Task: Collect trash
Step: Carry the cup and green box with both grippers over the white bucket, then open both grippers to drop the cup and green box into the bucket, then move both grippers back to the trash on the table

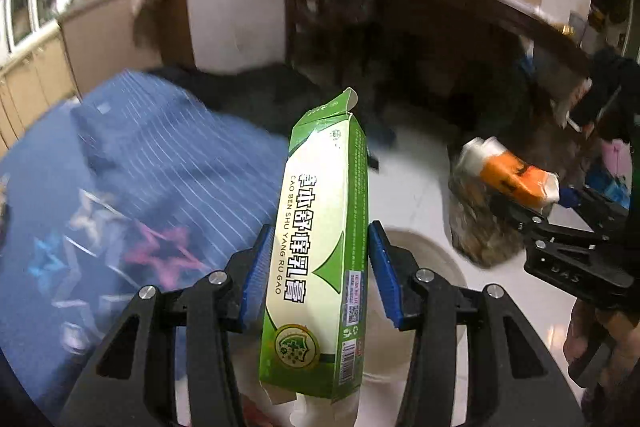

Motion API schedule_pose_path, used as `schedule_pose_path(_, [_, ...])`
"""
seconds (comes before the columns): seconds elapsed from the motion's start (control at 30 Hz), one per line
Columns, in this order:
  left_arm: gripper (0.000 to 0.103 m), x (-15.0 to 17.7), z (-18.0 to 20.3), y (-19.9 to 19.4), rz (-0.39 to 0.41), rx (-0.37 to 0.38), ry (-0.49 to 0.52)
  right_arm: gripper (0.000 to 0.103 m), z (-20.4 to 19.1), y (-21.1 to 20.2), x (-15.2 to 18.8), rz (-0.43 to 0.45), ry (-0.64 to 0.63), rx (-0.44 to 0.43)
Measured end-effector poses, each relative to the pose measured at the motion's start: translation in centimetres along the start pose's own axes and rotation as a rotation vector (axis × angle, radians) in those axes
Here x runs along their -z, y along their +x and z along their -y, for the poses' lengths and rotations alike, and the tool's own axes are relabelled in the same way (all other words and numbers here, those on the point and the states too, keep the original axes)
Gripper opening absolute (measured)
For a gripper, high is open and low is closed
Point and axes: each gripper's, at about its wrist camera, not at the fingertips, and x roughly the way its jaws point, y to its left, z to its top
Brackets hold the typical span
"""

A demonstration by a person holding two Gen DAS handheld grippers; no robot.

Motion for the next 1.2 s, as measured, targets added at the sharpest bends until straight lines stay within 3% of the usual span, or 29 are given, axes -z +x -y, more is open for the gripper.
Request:
schedule_pose_path(0.13, [0.046, 2.2, 0.7, 4.8, -0.136, 0.07, -0.012, 0.049, -0.1, 4.5, 3.0, -0.111, -0.003, -0.007])
schedule_pose_path(0.23, [0.046, 4.4, 0.8, 8.0, -0.24, 0.083, -0.017, 0.049, -0.5, 7.2, 4.7, -0.164, 0.02, -0.007])
schedule_pose_path(0.37, [0.049, 5.9, 1.7, 10.1, -0.335, 0.135, 0.0, 0.049, -0.8, 8.1, 6.3, -0.164, 0.039, -0.005])
schedule_pose_path(0.4, [0.052, 5.8, 1.9, 10.4, -0.346, 0.144, 0.0, 0.049, -0.6, 8.0, 6.3, -0.156, 0.047, -0.006])
schedule_pose_path(0.47, [0.067, 6.1, 1.8, 11.3, -0.372, 0.127, -0.007, 0.051, -0.9, 7.1, 6.0, -0.132, 0.062, -0.008])
schedule_pose_path(0.5, [0.074, 6.1, 1.8, 11.6, -0.38, 0.125, -0.012, 0.052, -1.2, 6.3, 5.8, -0.123, 0.063, -0.005])
schedule_pose_path(1.2, [0.075, 5.4, 1.6, 11.3, -0.377, 0.108, -0.034, 0.055, -1.5, 4.9, 3.9, -0.087, 0.055, -0.004])
